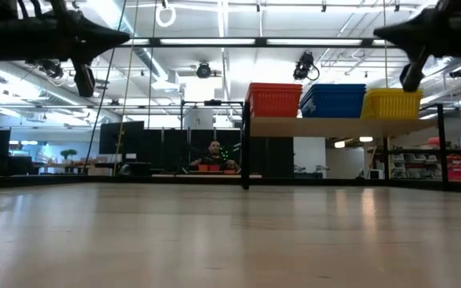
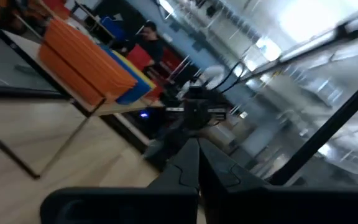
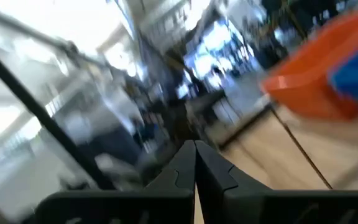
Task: Stack baskets on shelf by color
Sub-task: Return to Home Position
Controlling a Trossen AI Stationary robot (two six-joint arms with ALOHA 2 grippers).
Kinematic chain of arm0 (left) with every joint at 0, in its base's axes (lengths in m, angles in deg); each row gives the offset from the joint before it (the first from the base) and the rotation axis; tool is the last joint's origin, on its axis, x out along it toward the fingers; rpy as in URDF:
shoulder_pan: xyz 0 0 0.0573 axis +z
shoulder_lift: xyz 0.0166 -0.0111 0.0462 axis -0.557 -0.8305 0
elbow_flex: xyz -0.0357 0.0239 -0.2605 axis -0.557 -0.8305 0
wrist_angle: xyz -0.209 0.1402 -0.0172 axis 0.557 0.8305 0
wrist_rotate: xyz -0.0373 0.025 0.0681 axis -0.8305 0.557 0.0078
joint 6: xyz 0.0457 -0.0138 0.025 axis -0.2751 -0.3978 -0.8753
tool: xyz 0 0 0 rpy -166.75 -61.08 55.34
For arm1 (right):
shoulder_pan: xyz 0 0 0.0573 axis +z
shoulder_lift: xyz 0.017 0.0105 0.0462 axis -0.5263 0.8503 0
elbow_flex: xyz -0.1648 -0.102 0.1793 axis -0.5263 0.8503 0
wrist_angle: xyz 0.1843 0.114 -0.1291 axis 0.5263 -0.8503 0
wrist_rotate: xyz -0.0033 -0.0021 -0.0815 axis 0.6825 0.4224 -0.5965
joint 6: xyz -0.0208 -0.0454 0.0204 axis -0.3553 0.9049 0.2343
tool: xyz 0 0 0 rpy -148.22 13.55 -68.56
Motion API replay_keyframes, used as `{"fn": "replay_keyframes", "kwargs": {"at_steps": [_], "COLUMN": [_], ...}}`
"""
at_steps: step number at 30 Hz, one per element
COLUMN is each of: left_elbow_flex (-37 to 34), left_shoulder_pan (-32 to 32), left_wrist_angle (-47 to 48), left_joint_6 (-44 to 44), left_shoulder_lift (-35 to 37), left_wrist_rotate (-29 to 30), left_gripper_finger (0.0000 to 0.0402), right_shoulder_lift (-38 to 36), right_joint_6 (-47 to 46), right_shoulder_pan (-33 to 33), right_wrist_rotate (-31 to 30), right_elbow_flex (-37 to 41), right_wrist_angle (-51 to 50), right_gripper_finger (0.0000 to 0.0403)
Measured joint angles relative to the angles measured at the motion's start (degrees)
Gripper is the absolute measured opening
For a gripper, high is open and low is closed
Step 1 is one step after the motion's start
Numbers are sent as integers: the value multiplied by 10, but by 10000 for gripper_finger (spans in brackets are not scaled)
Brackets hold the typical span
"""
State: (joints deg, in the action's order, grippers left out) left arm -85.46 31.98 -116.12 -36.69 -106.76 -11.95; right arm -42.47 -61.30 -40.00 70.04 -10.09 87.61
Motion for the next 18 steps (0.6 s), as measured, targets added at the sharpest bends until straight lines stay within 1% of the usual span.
{"fn": "replay_keyframes", "kwargs": {"at_steps": [2,4,7,9,13,15,18], "left_elbow_flex": [0,0,0,0,0,0,0], "left_shoulder_pan": [0,0,0,0,-4,-3,-2], "left_wrist_angle": [23,43,44,44,53,60,73], "left_joint_6": [-42,-72,-77,-96,-167,-177,-171], "left_shoulder_lift": [-1,-1,-1,-1,-1,-1,-1], "left_wrist_rotate": [-1,-9,-39,-43,-38,-22,-12], "left_gripper_finger": [8,18,29,32,21,8,6], "right_shoulder_lift": [0,2,2,2,1,1,1], "right_joint_6": [25,31,5,7,31,30,39], "right_shoulder_pan": [0,0,0,0,0,0,0], "right_wrist_rotate": [24,44,60,60,26,-2,-37], "right_elbow_flex": [14,23,34,36,35,35,35], "right_wrist_angle": [-28,-44,-36,-39,-33,-24,-4], "right_gripper_finger": [8,11,15,16,9,6,6]}}
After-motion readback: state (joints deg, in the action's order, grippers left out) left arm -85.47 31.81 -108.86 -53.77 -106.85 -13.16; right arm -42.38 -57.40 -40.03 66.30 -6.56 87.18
